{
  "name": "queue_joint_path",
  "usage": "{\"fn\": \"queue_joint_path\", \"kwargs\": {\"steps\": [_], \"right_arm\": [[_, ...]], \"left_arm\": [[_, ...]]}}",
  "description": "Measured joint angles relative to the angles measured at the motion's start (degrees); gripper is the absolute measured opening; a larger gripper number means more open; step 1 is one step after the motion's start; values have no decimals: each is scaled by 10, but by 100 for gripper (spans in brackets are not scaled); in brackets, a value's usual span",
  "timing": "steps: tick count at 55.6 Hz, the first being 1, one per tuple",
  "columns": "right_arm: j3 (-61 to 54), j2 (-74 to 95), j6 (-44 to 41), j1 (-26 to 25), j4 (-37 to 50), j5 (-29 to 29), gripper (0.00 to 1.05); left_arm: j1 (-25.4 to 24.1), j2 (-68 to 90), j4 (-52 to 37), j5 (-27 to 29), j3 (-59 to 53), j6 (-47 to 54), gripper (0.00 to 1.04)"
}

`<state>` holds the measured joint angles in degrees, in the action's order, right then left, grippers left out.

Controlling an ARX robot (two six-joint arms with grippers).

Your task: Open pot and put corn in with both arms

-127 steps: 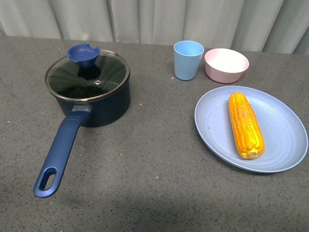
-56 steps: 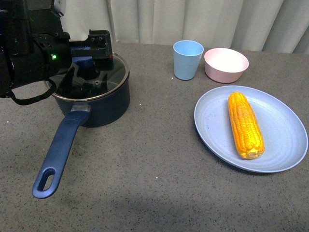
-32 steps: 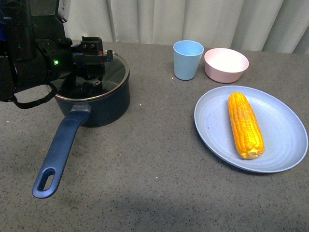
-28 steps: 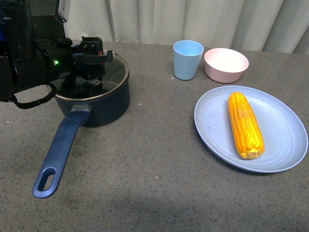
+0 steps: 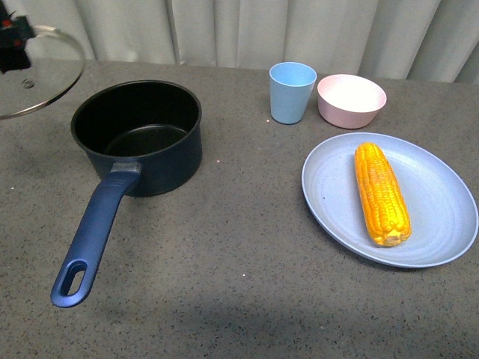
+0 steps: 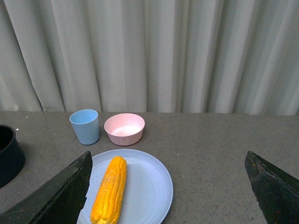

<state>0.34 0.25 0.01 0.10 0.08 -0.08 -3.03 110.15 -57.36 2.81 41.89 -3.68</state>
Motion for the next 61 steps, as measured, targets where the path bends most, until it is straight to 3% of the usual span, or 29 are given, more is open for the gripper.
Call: {"fn": "queue_joint_path", "kwargs": {"steps": [4, 13, 39, 61], "right_arm": [[0, 0, 0, 0, 0, 0, 96], [0, 0, 0, 0, 0, 0, 96], [0, 0, 0, 0, 0, 0, 96], [0, 0, 0, 0, 0, 0, 96]], "left_arm": [[-38, 19, -25, -3, -18, 5, 63], [-66, 69, -67, -6, -23, 2, 63], [-64, 218, -140, -14, -10, 0, 63], [-52, 245, -137, -20, 4, -29, 63]]}}
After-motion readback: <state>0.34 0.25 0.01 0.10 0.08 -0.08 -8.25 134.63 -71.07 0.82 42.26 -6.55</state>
